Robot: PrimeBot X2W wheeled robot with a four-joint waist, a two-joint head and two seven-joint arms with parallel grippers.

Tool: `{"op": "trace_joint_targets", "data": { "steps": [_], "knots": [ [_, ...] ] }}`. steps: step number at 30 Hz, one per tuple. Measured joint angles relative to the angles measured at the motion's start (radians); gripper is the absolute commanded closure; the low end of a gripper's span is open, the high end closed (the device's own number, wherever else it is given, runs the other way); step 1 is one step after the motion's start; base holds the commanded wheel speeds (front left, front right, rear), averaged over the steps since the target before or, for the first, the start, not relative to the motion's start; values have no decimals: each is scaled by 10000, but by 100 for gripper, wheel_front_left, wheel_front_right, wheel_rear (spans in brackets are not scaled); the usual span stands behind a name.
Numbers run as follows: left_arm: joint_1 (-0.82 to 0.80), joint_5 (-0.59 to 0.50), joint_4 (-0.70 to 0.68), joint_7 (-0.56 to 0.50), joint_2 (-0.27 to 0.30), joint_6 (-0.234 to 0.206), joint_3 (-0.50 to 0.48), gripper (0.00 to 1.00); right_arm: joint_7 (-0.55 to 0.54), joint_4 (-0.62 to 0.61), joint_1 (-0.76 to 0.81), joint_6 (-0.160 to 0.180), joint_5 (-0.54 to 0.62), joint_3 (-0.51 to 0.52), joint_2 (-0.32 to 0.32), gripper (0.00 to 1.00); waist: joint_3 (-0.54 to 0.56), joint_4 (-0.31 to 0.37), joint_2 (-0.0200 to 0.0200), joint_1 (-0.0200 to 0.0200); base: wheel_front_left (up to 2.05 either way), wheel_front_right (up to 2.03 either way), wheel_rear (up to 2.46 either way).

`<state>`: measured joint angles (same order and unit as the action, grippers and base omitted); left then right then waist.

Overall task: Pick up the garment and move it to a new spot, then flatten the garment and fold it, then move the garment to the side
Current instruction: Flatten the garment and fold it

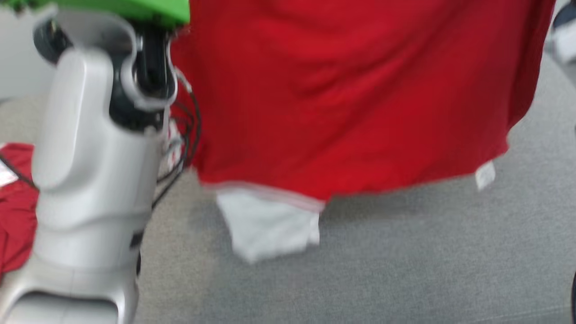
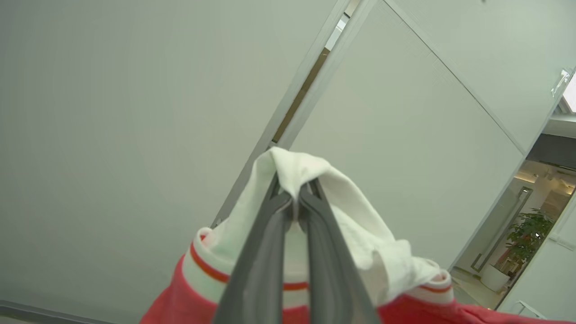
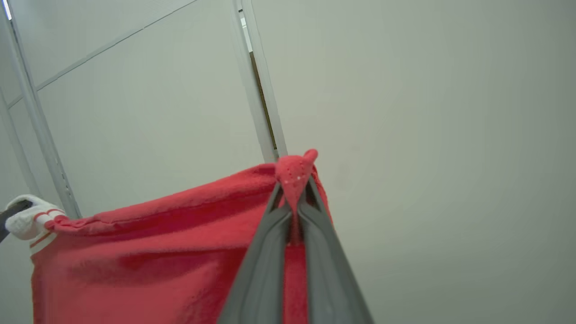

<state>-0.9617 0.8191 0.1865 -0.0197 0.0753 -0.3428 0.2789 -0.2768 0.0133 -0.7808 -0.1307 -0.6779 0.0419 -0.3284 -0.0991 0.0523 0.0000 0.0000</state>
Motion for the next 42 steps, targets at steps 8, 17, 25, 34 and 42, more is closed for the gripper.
{"op": "trace_joint_targets", "data": {
  "steps": [8,17,25,34,42],
  "knots": [
    [-4730,-113,3496,1475,-234,318,-180,100,2736,3979,-4702,-10,140,-1166,-1039,100,-2021,149,0,1,0,0,0],
    [-6397,412,5963,2767,-293,995,372,100,5124,6734,-6302,-12,-826,-2834,-1179,100,-3810,192,0,3,0,0,0],
    [-4209,449,5595,2807,-278,1262,591,100,5377,7271,-4399,-10,-2034,-4362,-1262,100,-4239,-79,0,2,0,0,0],
    [-361,-619,5333,2821,-238,2123,717,100,5394,7179,-1400,-10,-3195,-5887,-1432,100,-3224,-296,0,0,0,0,0],
    [2410,-800,5921,2474,575,3241,1202,100,4878,6857,304,-10,-3894,-8176,-2119,100,-1857,-408,0,-1,0,0,0]
  ]
}}
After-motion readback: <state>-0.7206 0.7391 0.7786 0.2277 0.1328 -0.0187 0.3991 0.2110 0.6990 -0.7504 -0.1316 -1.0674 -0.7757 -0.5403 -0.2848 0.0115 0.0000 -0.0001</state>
